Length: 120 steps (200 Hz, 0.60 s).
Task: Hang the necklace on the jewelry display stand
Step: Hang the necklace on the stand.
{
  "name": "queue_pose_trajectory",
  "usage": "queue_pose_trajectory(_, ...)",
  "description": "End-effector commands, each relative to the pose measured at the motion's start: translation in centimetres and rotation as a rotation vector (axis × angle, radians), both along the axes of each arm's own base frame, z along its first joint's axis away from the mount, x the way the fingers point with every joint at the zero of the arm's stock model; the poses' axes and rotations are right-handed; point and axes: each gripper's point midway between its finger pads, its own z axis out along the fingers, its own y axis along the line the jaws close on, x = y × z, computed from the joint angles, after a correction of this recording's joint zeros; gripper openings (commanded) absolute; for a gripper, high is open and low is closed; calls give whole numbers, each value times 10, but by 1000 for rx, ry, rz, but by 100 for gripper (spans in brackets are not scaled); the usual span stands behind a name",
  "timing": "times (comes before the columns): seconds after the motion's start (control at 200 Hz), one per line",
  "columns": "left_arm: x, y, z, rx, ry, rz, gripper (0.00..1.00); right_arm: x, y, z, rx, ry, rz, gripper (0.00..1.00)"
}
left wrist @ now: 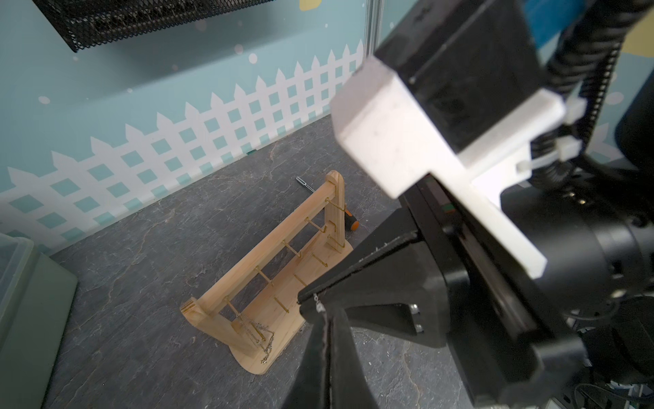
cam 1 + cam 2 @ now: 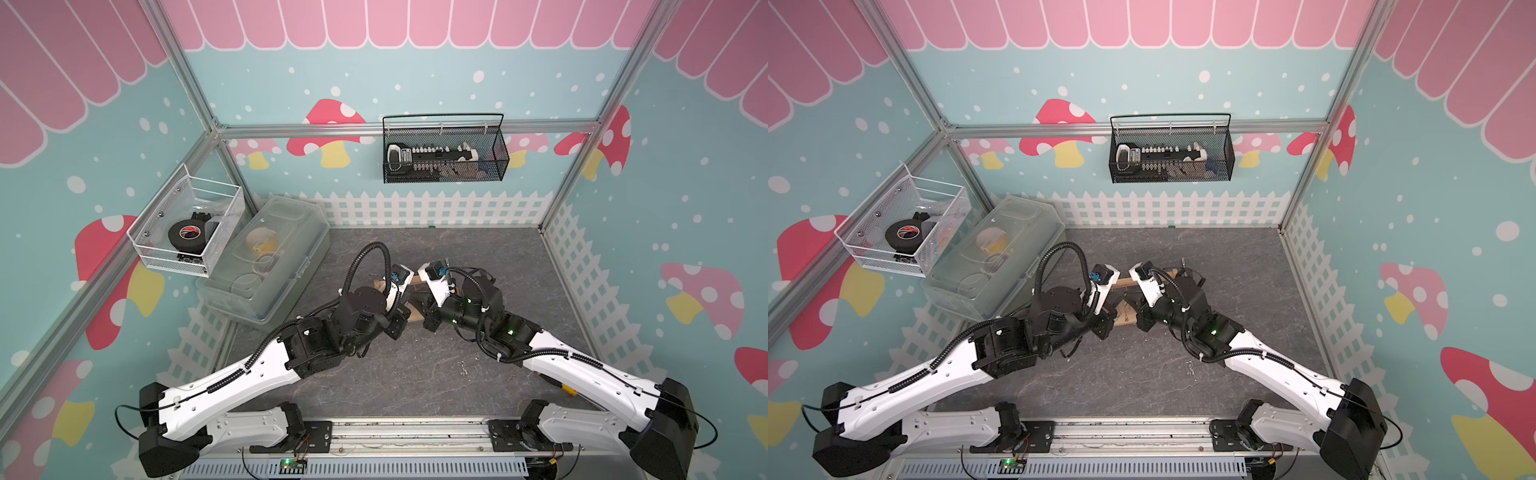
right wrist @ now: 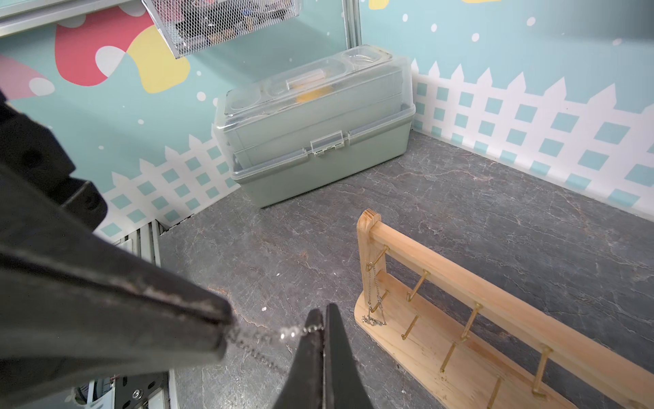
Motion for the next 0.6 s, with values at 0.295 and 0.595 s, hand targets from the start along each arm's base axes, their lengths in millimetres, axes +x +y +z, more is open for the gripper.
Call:
queue_pose_trajectory(0.295,5,9,-2,30,-11,47,0,0,-17,19,38,-54,-72,1)
queue_pose_trajectory(0.595,14,13,-17,95,-21,90,0,3,-20,10,-44,-44,-95,1)
